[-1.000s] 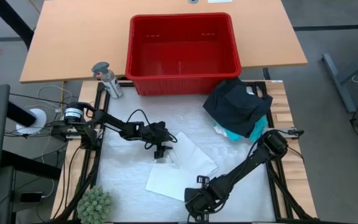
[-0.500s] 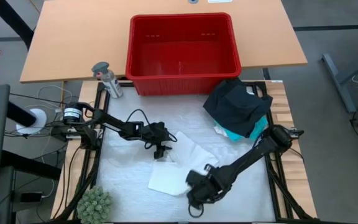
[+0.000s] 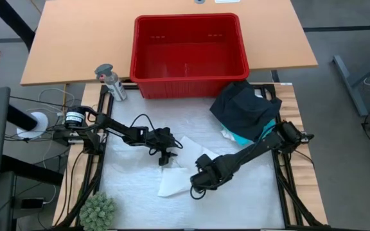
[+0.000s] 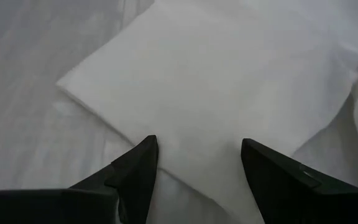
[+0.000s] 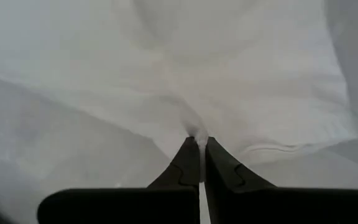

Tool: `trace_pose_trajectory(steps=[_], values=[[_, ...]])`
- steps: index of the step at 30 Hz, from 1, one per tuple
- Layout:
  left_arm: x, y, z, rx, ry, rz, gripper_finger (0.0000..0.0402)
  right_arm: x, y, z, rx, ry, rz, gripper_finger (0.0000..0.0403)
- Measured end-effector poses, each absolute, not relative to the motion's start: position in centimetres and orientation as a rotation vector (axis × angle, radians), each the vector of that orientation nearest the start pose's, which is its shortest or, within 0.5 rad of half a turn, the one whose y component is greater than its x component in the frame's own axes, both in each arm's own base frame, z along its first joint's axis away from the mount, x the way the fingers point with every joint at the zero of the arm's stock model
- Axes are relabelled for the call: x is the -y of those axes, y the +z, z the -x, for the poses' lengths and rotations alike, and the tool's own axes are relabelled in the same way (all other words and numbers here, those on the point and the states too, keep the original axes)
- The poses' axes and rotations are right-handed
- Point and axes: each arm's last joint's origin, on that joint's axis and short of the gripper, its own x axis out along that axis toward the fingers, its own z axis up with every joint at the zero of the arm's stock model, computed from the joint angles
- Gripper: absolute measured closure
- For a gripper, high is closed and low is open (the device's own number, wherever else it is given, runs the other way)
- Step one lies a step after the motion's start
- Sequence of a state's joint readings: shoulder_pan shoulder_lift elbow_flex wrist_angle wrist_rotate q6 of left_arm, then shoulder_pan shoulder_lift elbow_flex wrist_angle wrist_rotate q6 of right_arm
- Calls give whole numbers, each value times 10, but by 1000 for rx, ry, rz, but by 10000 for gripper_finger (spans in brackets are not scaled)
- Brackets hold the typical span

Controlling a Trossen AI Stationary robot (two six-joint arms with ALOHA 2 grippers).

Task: Fold Laundry from Bin
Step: Fold the white underwear

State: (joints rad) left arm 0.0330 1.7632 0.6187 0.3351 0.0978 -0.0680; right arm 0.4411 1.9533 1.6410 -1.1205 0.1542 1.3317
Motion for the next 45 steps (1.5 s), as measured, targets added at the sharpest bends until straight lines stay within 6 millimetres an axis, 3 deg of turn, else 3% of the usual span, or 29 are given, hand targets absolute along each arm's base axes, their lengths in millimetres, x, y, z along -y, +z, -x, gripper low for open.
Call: trace_pose_trajectory(steps=[11, 19, 27, 37, 45], values=[[-7, 94, -293, -810, -28, 133, 181, -148, 226, -330, -1269, -965, -722, 377], [-7, 94, -293, -810, -26, 138, 181, -131, 227, -333, -1223, -1078, -765, 377], [-6, 94, -292, -820, -34, 125, 181, -95, 236, -329, -1293, -1181, -700, 377], [-6, 94, -292, -821, -36, 122, 181, -35, 262, -328, -1264, -1155, -679, 377], [-6, 94, -292, -823, -43, 138, 181, 5, 252, -331, -1358, -1127, -655, 377]])
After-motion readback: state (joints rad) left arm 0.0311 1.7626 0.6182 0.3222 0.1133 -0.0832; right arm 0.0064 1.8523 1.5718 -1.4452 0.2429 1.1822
